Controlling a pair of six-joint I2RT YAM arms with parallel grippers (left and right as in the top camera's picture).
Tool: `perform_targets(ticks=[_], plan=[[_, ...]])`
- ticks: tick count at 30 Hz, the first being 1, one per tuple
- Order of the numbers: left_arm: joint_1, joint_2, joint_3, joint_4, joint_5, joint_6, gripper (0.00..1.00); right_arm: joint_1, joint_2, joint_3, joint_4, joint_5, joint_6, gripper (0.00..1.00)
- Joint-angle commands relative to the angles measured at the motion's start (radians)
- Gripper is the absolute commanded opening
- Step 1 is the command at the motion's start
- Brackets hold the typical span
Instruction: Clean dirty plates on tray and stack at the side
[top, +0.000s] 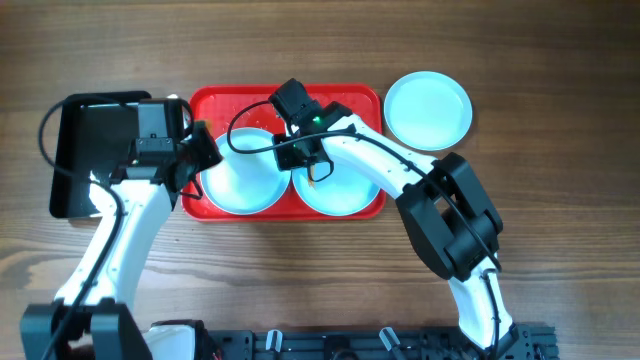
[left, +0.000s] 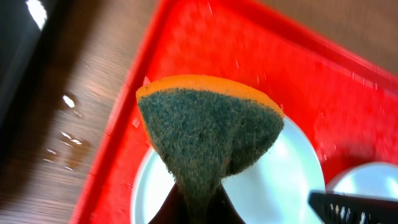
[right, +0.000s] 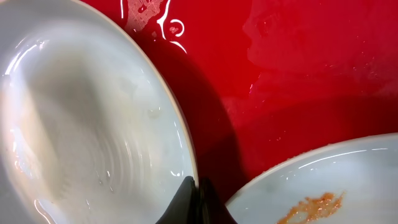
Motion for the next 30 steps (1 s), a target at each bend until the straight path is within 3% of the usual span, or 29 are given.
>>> perform_targets(ticks=[1, 5, 11, 21, 30], plan=[[0.003, 0.069, 0.001, -0.017, 0.146, 0.008, 0.04, 0.001, 0.024, -0.005, 0.008, 0.000, 0.003, 0.04], [0.003, 0.122, 0.001, -0.031, 0.252, 0.008, 0.04, 0.001, 0.020, -0.005, 0.040, -0.001, 0.003, 0.04], [-0.002, 0.211, -0.001, -0.040, 0.244, 0.009, 0.04, 0.001, 0.015, 0.002, 0.029, 0.000, 0.002, 0.04], [-0.002, 0.259, 0.000, -0.103, -0.084, 0.009, 0.04, 0.001, -0.006, 0.002, 0.010, 0.031, -0.026, 0.04], [-0.002, 0.034, 0.002, -0.101, -0.137, 0.009, 0.04, -0.002, -0.048, 0.002, 0.008, 0.139, -0.047, 0.04]])
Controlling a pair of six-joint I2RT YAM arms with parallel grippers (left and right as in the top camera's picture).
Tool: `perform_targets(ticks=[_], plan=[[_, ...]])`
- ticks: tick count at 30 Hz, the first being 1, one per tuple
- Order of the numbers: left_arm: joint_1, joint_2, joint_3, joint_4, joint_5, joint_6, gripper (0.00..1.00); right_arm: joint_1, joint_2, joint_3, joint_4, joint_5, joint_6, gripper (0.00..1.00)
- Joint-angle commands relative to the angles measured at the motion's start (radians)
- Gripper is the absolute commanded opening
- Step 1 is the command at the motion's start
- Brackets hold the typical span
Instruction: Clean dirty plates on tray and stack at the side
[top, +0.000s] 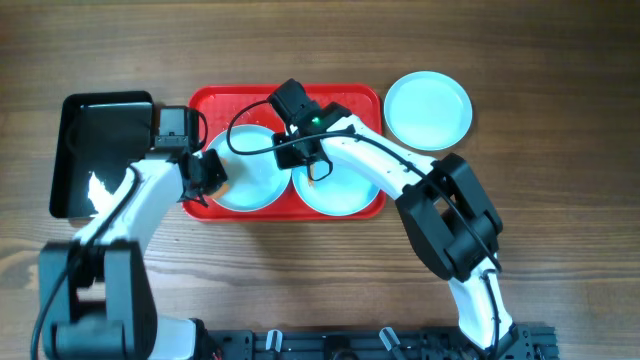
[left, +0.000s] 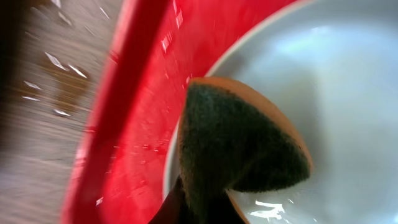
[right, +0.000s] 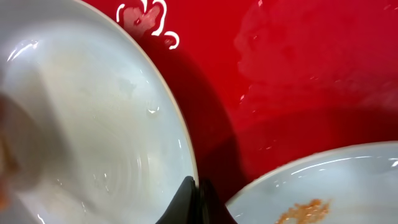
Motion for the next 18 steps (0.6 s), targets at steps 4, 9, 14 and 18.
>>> perform_targets(ticks=[4, 9, 14, 18], plan=[[0.003, -0.315, 0.002, -0.002, -0.085, 0.008, 0.04, -0.006, -0.090, 0.002, 0.002, 0.142, -0.067, 0.04], [0.003, -0.392, 0.001, -0.058, -0.062, 0.005, 0.04, -0.006, -0.172, 0.036, 0.040, 0.282, -0.105, 0.04], [0.003, -0.359, 0.001, -0.093, -0.043, 0.005, 0.04, -0.002, -0.280, 0.041, 0.127, 0.435, -0.374, 0.04], [0.003, -0.325, 0.001, -0.091, -0.042, -0.005, 0.04, 0.017, -0.341, 0.041, 0.175, 0.649, -0.597, 0.04]])
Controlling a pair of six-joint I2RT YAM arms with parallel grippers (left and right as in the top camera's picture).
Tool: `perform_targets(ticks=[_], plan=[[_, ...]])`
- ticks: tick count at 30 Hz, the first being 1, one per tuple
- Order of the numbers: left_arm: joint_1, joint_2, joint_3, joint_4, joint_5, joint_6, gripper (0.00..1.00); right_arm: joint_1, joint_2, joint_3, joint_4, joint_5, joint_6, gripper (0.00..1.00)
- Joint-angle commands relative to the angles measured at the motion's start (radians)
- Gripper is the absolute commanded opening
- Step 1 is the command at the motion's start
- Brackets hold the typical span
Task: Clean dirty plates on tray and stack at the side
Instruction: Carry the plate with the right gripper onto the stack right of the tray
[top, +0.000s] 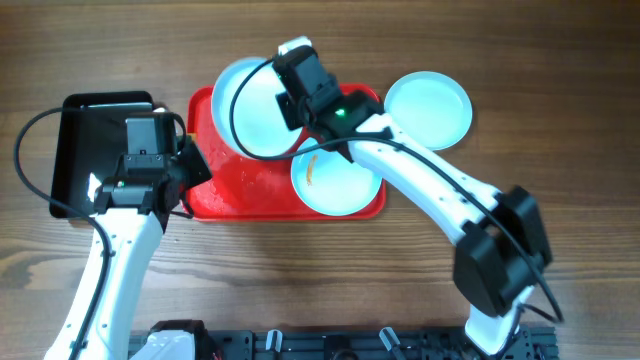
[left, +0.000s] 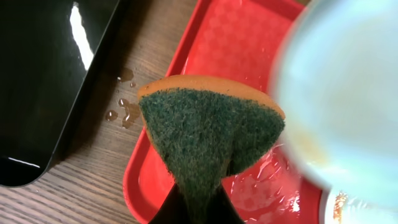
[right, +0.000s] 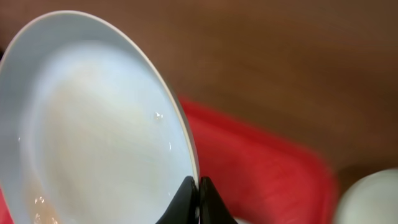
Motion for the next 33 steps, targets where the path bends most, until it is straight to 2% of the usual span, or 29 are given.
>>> perform_targets(ticks=[1, 4, 7, 11, 19, 23, 25, 28, 33], plan=[[0.003, 0.040, 0.001, 0.004, 0.021, -0.010, 0.04, 0.031, -0.083, 0.030, 0.052, 0.326, -0.336, 0.04], [0.003, 0.065, 0.001, 0.008, 0.035, -0.029, 0.04, 0.061, -0.084, 0.030, 0.135, 0.485, -0.574, 0.04], [0.003, 0.074, 0.001, 0.019, 0.055, -0.029, 0.04, 0.085, -0.082, 0.029, 0.223, 0.549, -0.787, 0.04], [0.003, 0.074, 0.001, 0.034, 0.088, -0.029, 0.04, 0.117, -0.082, 0.029, 0.334, 0.644, -0.967, 0.05], [0.003, 0.074, 0.001, 0.067, 0.144, -0.029, 0.04, 0.184, -0.082, 0.029, 0.480, 0.764, -1.192, 0.04], [0.003, 0.074, 0.001, 0.068, 0.145, -0.029, 0.04, 0.187, -0.082, 0.029, 0.478, 0.787, -1.181, 0.04], [0.003, 0.074, 0.001, 0.068, 0.145, -0.029, 0.04, 0.186, -0.082, 0.027, 0.478, 0.797, -1.104, 0.04], [0.003, 0.074, 0.001, 0.068, 0.148, -0.029, 0.04, 0.169, -0.082, 0.027, 0.466, 0.836, -0.907, 0.04], [0.003, 0.074, 0.001, 0.067, 0.148, -0.029, 0.04, 0.071, -0.083, 0.027, 0.252, 0.826, -0.513, 0.04]])
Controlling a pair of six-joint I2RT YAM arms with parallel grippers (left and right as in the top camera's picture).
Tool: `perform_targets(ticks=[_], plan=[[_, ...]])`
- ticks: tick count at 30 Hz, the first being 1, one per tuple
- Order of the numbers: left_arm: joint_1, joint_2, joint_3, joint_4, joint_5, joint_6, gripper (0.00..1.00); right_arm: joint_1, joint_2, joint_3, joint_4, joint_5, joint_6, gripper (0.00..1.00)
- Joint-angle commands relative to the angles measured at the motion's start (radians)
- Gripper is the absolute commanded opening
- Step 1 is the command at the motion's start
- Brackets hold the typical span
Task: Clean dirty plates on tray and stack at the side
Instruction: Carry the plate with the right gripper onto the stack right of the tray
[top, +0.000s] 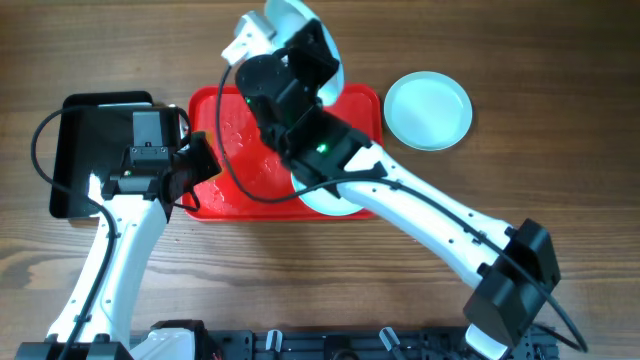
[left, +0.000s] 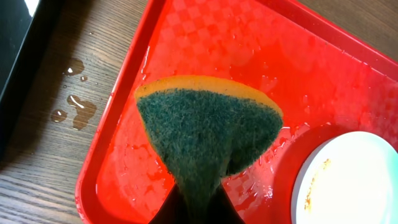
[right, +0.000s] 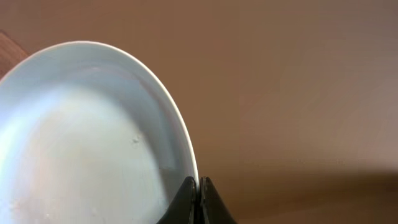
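My right gripper (right: 198, 186) is shut on the rim of a white plate (right: 87, 137), held high above the back of the red tray (top: 215, 200); the same plate (top: 300, 25) shows edge-on near the overhead camera. My left gripper (left: 198, 202) is shut on a folded green-and-orange sponge (left: 208, 127), over the tray's left part. A second plate (left: 345, 180) with orange food smears lies in the tray's right half, partly hidden under the right arm in the overhead view. A clean white plate (top: 428, 110) rests on the table right of the tray.
A black tray (top: 90, 150) sits on the wood left of the red tray. Water drops (left: 74, 106) lie on the table between them, and the red tray's floor is wet. The right arm (top: 400, 200) crosses over the tray's right side.
My right gripper has raised the plate higher, now tilted and close to the overhead camera. The left gripper with the sponge has shifted slightly right, further over the tray.
First my right gripper pinched the rim of the left plate in the tray while the sponge hung above it. Then the sponge was down on that plate. After that the plate was lifted off the tray and the sponge drawn back to the tray's left edge. Now the plate is higher still.
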Motion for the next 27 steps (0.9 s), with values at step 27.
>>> perform_targets(ticks=[27], plan=[[0.002, 0.003, 0.001, 0.012, 0.019, -0.009, 0.04, -0.999, -0.045, -0.334, -0.458, -1.198, 1.067, 0.04]])
